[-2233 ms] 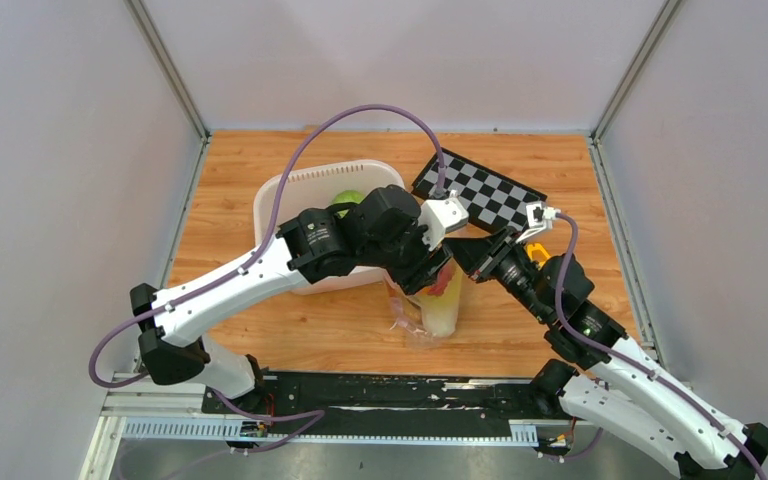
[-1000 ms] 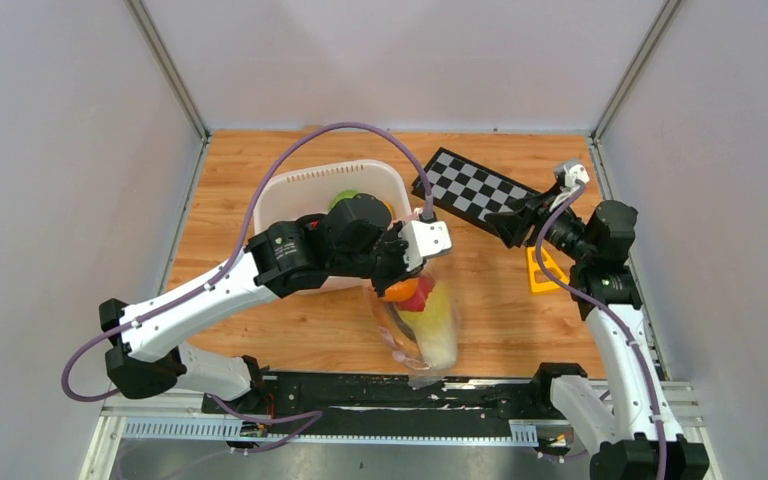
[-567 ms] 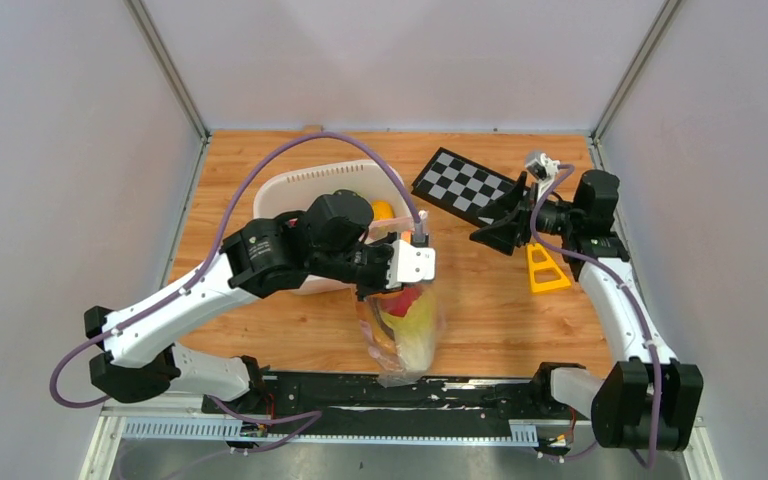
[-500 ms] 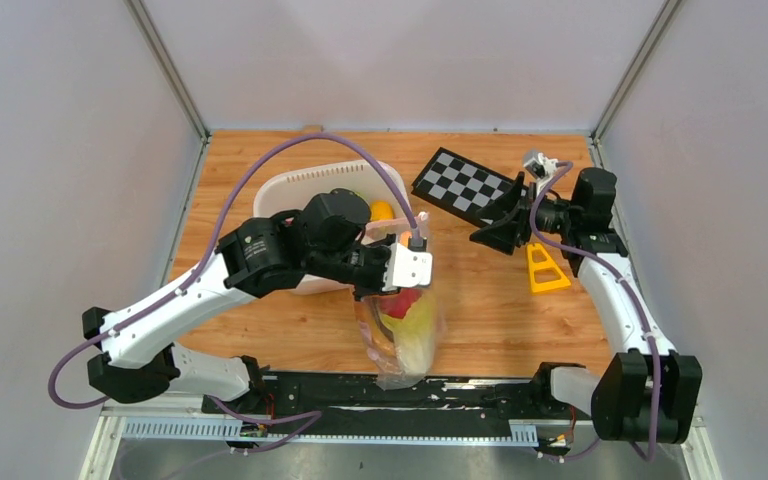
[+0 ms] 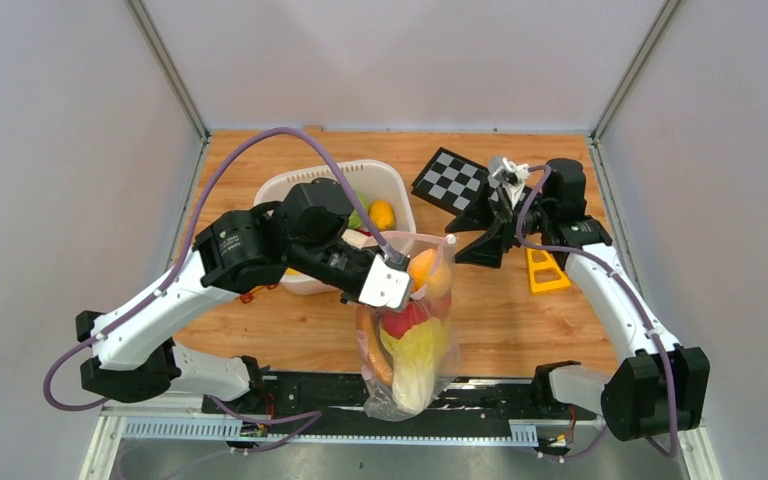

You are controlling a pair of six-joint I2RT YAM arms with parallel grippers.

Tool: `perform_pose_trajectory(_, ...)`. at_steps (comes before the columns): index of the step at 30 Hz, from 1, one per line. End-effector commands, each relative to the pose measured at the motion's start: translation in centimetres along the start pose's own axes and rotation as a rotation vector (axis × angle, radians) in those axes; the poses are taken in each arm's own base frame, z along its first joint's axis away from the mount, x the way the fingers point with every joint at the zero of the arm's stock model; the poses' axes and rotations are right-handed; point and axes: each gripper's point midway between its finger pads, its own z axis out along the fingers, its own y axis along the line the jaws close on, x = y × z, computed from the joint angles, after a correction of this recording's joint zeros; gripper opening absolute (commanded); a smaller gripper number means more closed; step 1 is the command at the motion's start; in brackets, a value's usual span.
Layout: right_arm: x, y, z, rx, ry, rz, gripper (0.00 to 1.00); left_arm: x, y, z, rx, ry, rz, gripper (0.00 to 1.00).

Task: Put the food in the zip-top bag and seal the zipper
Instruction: Zip the zipper food storage bag at the center of the board.

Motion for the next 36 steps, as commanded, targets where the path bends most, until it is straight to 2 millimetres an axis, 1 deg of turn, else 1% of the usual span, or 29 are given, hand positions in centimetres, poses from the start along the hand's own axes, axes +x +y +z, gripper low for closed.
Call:
perform_pose_trajectory(1,-1.3,2.8,1.0,-0.121,0.001,-0.102,0.81,-2.7,-0.3,-0.7,0.022,-0.096,0.077,0.00)
perform_pose_trajectory(7,-1.5,4.4,1.3,-0.184,0.001,-0.129,0.81,-3.0,-0.8,-0.7,0.044,-0.118,0.084,0.00)
perform_pose_trajectory(10,-1.4,4.7,1.6,-0.196,0.006,-0.127,0.81,-3.2,-0.9,-0.6,0.051,-0.126,0.089,0.00)
perform_pose_trajectory(12,-1.4,4.4,1.7,-0.179,0.008,-0.121,0.82,-3.2,-0.9,-0.6,0.052,-0.126,0.089,0.00)
perform_pose_trajectory(16,-1.9,3.1,1.9,-0.133,0.012,-0.084,0.83,-3.4,-1.5,-0.7,0.071,-0.138,0.088,0.00)
perform_pose_trajectory(19,-2.2,3.0,2.1,-0.144,0.012,-0.072,0.81,-3.4,-1.5,-0.7,0.072,-0.137,0.089,0.00)
perform_pose_trajectory(21,-2.2,4.1,2.3,-0.203,0.016,-0.089,0.81,-3.3,-1.6,-0.6,0.072,-0.135,0.093,0.00)
perform_pose_trajectory(25,-2.4,5.4,2.8,-0.259,0.020,-0.122,0.82,-3.2,-1.5,-0.5,0.072,-0.135,0.097,0.00)
perform_pose_trajectory(29,-2.4,5.9,3.2,-0.268,0.026,-0.114,0.83,-3.1,-1.4,-0.5,0.066,-0.129,0.097,0.00)
perform_pose_trajectory(32,-2.0,5.9,3.3,-0.269,0.029,-0.103,0.77,-3.1,-1.3,-0.6,0.060,-0.128,0.096,0.00)
perform_pose_trajectory(36,-1.4,5.7,3.3,-0.256,0.033,-0.079,0.68,-3.2,-1.3,-0.9,0.044,-0.130,0.097,0.00)
